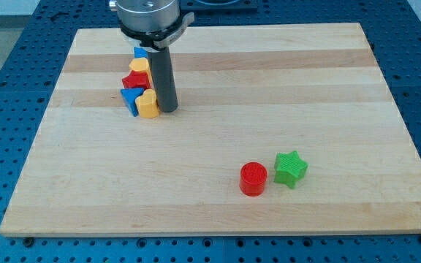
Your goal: Move your arm to the bottom center of the board
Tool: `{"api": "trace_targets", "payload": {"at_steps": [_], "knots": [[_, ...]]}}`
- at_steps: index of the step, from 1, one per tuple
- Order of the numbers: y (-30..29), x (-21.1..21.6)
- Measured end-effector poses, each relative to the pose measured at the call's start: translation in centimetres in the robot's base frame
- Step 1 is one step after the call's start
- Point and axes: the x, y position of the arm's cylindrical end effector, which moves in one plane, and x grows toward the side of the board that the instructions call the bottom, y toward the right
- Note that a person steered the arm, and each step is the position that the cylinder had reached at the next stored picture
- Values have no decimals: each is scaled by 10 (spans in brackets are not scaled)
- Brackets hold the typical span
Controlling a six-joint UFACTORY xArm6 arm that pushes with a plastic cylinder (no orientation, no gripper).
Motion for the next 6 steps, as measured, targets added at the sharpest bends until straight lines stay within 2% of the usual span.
{"api": "trace_targets", "payload": {"at_steps": [2,4,5,6], "knots": [[10,16],[26,171],[56,207],[128,203]]}}
